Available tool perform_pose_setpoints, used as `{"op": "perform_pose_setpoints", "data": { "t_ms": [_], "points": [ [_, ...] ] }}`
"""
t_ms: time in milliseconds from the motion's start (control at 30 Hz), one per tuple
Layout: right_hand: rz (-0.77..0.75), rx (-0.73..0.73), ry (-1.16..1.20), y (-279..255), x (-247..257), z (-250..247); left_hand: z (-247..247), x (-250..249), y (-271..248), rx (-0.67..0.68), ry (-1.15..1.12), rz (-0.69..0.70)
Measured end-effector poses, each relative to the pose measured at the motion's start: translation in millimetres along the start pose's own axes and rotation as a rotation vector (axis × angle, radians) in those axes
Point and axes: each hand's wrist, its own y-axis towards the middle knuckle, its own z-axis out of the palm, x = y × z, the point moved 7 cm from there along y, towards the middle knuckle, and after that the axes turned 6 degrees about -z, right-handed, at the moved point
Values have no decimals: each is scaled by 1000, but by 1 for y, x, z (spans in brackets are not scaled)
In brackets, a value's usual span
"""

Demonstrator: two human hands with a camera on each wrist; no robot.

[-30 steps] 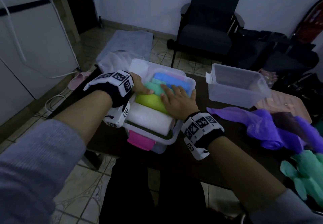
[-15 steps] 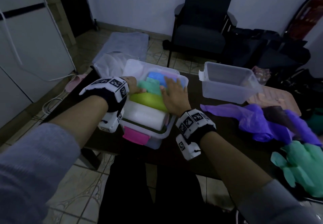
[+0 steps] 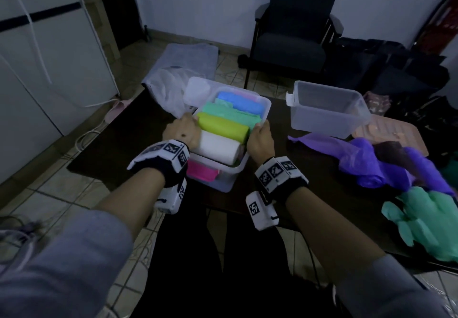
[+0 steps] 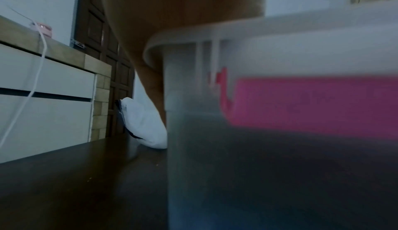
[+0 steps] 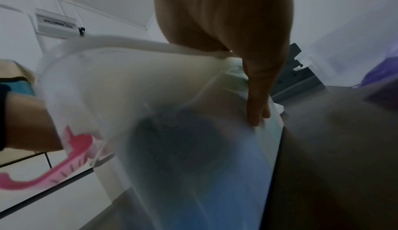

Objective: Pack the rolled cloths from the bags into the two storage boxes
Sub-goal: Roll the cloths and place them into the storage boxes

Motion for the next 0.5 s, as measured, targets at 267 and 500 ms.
{"op": "perform_pose_setpoints", "data": {
  "t_ms": [267, 500],
  "points": [
    [-28, 59, -37, 8, -1, 0, 5, 5, 4, -25, 20, -12],
    [-65, 138, 87, 12, -6, 1, -15, -34, -19, -71, -177, 218]
  ]
}}
